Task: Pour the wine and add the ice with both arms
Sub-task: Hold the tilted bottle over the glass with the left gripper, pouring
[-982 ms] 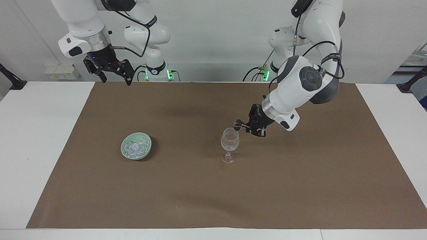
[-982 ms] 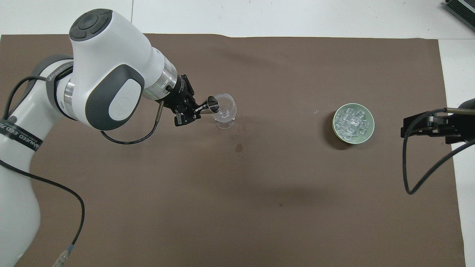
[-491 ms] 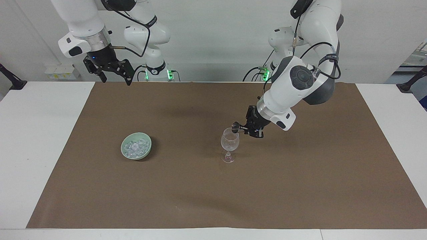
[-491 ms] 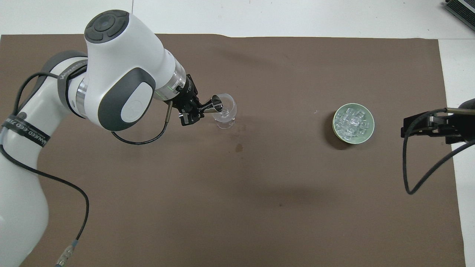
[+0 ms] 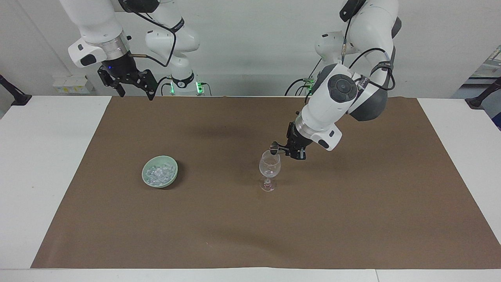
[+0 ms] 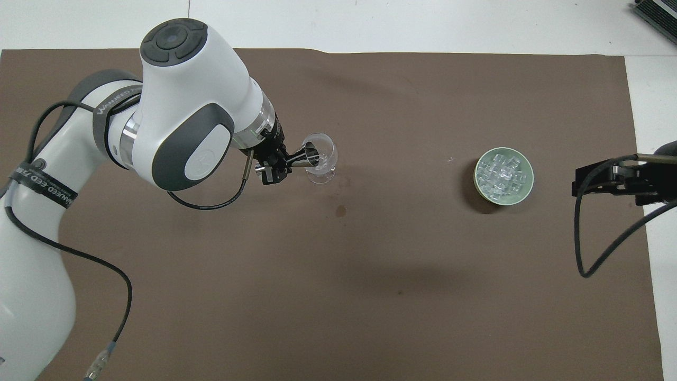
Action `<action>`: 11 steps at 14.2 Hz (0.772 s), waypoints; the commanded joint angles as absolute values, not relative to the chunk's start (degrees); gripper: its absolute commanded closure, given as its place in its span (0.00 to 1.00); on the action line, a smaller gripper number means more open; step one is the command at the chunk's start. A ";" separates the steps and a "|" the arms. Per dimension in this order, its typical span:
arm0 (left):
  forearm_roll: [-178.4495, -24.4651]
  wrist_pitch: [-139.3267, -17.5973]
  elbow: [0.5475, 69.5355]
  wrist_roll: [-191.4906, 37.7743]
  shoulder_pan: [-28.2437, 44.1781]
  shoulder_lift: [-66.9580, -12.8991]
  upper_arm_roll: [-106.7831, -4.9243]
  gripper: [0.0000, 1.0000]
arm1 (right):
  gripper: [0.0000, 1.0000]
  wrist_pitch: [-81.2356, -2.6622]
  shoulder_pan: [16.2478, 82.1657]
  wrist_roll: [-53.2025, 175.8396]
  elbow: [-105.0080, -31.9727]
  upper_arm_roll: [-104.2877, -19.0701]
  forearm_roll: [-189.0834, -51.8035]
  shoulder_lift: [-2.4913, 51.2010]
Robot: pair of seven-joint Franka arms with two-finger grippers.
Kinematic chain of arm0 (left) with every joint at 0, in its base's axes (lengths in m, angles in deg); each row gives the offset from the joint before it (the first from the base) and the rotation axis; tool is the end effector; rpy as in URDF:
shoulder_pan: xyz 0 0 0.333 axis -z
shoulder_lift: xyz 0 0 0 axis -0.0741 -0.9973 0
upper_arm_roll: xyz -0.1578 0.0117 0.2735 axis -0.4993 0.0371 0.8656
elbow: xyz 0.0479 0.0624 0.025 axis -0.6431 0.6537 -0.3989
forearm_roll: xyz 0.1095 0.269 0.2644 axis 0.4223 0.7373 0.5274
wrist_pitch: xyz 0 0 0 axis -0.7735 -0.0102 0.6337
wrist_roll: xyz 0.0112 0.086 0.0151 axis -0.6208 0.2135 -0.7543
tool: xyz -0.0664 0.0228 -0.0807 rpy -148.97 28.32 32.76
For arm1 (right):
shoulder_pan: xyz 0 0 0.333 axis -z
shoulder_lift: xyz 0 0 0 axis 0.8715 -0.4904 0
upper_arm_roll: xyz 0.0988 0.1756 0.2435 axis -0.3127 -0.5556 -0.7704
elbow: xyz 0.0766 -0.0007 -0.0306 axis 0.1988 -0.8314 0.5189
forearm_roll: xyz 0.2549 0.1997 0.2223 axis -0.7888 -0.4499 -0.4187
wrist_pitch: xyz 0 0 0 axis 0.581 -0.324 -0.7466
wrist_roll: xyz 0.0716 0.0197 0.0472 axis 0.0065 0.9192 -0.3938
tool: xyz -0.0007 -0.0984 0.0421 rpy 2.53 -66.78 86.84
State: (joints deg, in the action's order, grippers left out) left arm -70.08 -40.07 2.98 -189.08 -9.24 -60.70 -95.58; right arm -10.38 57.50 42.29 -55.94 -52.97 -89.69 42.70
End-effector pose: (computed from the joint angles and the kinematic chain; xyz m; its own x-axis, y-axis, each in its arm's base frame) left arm 0.6034 -0.3225 0.4791 -0.0652 0.9796 -0.1899 0.9872 0.0356 -0.1553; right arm 0.5296 0.0143 0.6397 0.9861 -0.1620 -0.0368 -0.1618 -0.9868 0.0086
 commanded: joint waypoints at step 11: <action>-62.87 -33.16 -3.49 -192.99 -5.57 -63.97 -96.33 1.00 | 0.00 -10.92 58.35 44.00 -56.85 -53.07 -91.26 43.56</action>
